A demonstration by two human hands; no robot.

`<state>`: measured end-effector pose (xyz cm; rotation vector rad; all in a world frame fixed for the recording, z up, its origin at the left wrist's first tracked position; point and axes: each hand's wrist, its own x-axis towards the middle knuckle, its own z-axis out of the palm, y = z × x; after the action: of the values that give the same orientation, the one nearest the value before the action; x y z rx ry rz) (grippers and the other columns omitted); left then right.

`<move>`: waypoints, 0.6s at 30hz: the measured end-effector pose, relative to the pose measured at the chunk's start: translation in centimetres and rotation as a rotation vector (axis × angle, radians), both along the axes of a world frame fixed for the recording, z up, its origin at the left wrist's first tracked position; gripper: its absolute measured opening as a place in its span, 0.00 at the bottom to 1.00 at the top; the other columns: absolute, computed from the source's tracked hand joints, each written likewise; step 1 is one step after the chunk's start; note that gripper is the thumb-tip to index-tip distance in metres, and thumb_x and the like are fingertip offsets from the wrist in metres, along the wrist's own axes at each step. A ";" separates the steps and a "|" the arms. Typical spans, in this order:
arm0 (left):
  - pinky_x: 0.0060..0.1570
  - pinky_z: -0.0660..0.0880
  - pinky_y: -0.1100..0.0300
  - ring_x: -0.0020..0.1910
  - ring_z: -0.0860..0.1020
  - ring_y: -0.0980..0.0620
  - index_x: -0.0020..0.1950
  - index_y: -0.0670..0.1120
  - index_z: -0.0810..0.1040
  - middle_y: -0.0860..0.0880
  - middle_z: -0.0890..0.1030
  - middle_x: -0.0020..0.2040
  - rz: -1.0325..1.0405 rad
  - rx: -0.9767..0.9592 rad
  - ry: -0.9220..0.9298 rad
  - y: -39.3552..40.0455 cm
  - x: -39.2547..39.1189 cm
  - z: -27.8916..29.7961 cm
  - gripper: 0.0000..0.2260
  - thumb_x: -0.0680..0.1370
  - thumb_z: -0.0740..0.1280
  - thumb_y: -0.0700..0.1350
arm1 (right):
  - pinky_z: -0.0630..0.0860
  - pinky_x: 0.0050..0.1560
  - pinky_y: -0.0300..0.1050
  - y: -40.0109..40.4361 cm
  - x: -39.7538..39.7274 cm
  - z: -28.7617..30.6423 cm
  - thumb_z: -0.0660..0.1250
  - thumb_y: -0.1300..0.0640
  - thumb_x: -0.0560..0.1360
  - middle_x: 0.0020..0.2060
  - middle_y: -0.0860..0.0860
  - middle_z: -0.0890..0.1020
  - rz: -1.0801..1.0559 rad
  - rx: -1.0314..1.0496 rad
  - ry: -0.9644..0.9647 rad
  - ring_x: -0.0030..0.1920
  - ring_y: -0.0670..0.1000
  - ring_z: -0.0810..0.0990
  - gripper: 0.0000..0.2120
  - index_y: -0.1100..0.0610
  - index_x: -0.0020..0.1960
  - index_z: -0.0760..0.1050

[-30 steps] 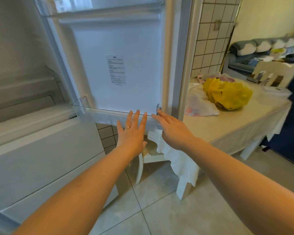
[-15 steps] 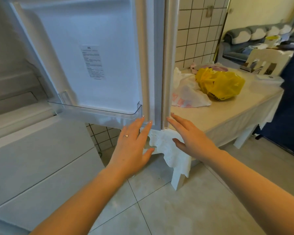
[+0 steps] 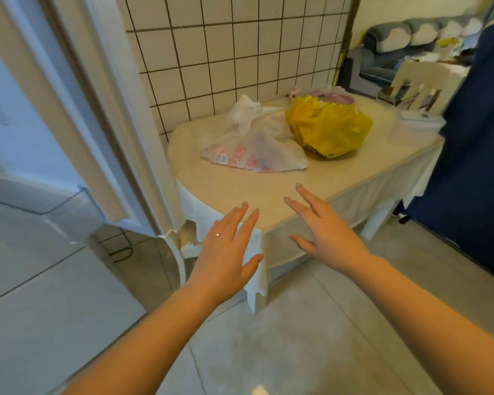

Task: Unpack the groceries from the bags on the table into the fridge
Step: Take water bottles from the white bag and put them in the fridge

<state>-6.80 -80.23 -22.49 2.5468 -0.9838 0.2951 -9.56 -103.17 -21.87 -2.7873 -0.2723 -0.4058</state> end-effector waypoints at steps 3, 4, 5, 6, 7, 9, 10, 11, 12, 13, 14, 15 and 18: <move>0.68 0.55 0.50 0.73 0.60 0.43 0.76 0.49 0.54 0.45 0.57 0.76 0.050 -0.037 0.009 -4.6 1.2 -0.2 0.34 0.76 0.66 0.54 | 0.63 0.69 0.49 -5.0 0.9 0.1 0.69 0.51 0.73 0.76 0.52 0.51 0.000 -0.003 0.029 0.74 0.54 0.57 0.33 0.52 0.74 0.59; 0.68 0.54 0.53 0.73 0.59 0.44 0.76 0.49 0.53 0.45 0.57 0.76 0.071 -0.043 0.019 -5.8 1.6 -0.2 0.34 0.76 0.66 0.54 | 0.62 0.70 0.48 -6.5 1.3 0.1 0.69 0.50 0.73 0.76 0.51 0.50 0.008 -0.009 0.044 0.74 0.54 0.56 0.33 0.51 0.74 0.58; 0.68 0.53 0.54 0.74 0.58 0.45 0.76 0.49 0.53 0.45 0.56 0.76 0.093 -0.048 0.030 -7.0 2.0 -0.1 0.34 0.76 0.66 0.54 | 0.60 0.70 0.46 -7.9 1.8 0.1 0.68 0.50 0.74 0.76 0.50 0.49 0.019 -0.018 0.061 0.74 0.53 0.55 0.33 0.50 0.74 0.58; 0.68 0.52 0.54 0.74 0.57 0.45 0.76 0.50 0.52 0.46 0.55 0.76 0.114 -0.055 0.036 -8.0 2.5 -0.2 0.34 0.76 0.66 0.54 | 0.59 0.70 0.45 -9.0 2.4 0.1 0.68 0.50 0.74 0.76 0.50 0.48 0.031 -0.023 0.071 0.74 0.52 0.55 0.33 0.50 0.74 0.58; 0.68 0.52 0.55 0.74 0.57 0.45 0.76 0.50 0.52 0.46 0.55 0.77 0.132 -0.064 0.039 -8.9 3.0 -0.2 0.34 0.76 0.66 0.54 | 0.58 0.70 0.44 -10.1 3.1 0.1 0.68 0.50 0.74 0.76 0.50 0.48 0.042 -0.021 0.073 0.74 0.52 0.54 0.32 0.50 0.74 0.58; 0.69 0.52 0.55 0.74 0.57 0.45 0.76 0.49 0.52 0.46 0.55 0.77 0.154 -0.069 0.047 -10.3 4.1 -0.3 0.34 0.76 0.66 0.54 | 0.56 0.70 0.43 -11.7 4.6 0.0 0.68 0.49 0.74 0.76 0.50 0.48 0.055 -0.015 0.072 0.74 0.52 0.53 0.32 0.49 0.74 0.58; 0.69 0.52 0.54 0.74 0.57 0.45 0.76 0.50 0.52 0.46 0.55 0.77 0.164 -0.061 0.052 -10.9 4.8 -0.4 0.34 0.76 0.66 0.54 | 0.56 0.70 0.43 -12.3 5.4 -0.1 0.68 0.49 0.74 0.76 0.50 0.47 0.060 -0.011 0.072 0.75 0.52 0.53 0.32 0.49 0.74 0.58; 0.70 0.52 0.53 0.74 0.56 0.46 0.76 0.50 0.52 0.47 0.54 0.77 0.175 -0.051 0.059 -11.4 5.5 -0.4 0.34 0.76 0.65 0.55 | 0.57 0.70 0.43 -12.9 6.4 -0.1 0.68 0.49 0.74 0.76 0.50 0.47 0.067 -0.003 0.065 0.75 0.52 0.52 0.32 0.48 0.74 0.59; 0.71 0.53 0.52 0.74 0.56 0.46 0.76 0.50 0.51 0.47 0.53 0.77 0.188 -0.045 0.067 -12.0 6.4 -0.4 0.34 0.76 0.65 0.56 | 0.58 0.70 0.44 -13.4 7.4 -0.1 0.68 0.49 0.74 0.76 0.50 0.47 0.075 0.008 0.055 0.75 0.52 0.52 0.32 0.48 0.74 0.59; 0.71 0.55 0.50 0.74 0.56 0.46 0.76 0.50 0.51 0.47 0.54 0.77 0.201 -0.044 0.064 -12.5 7.4 -0.5 0.34 0.76 0.64 0.57 | 0.58 0.70 0.44 -13.9 8.5 -0.1 0.68 0.49 0.74 0.76 0.50 0.47 0.082 0.016 0.039 0.75 0.52 0.52 0.31 0.48 0.74 0.59; 0.71 0.57 0.48 0.74 0.57 0.45 0.76 0.50 0.52 0.46 0.55 0.77 0.211 -0.047 0.055 -13.0 8.6 -0.5 0.34 0.76 0.62 0.57 | 0.59 0.70 0.44 -14.3 9.7 0.0 0.68 0.49 0.74 0.76 0.51 0.47 0.087 0.019 0.025 0.75 0.52 0.53 0.31 0.49 0.74 0.60; 0.71 0.59 0.46 0.74 0.58 0.44 0.76 0.49 0.53 0.45 0.56 0.76 0.220 -0.054 0.048 -13.6 9.9 -0.5 0.33 0.75 0.62 0.58 | 0.58 0.70 0.44 -14.8 11.0 0.0 0.68 0.48 0.73 0.76 0.51 0.48 0.093 0.020 0.013 0.75 0.52 0.53 0.31 0.49 0.73 0.61; 0.71 0.58 0.44 0.74 0.57 0.45 0.76 0.49 0.52 0.46 0.56 0.76 0.260 -0.087 0.060 -15.4 14.4 -0.6 0.33 0.76 0.63 0.56 | 0.61 0.69 0.45 -16.1 15.5 0.1 0.69 0.48 0.72 0.76 0.51 0.50 0.115 -0.006 -0.022 0.75 0.53 0.55 0.31 0.49 0.72 0.62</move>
<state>7.56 -95.63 -23.11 2.5864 -0.6039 0.3246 5.92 -119.26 -21.76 -2.7574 -0.4365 -0.4082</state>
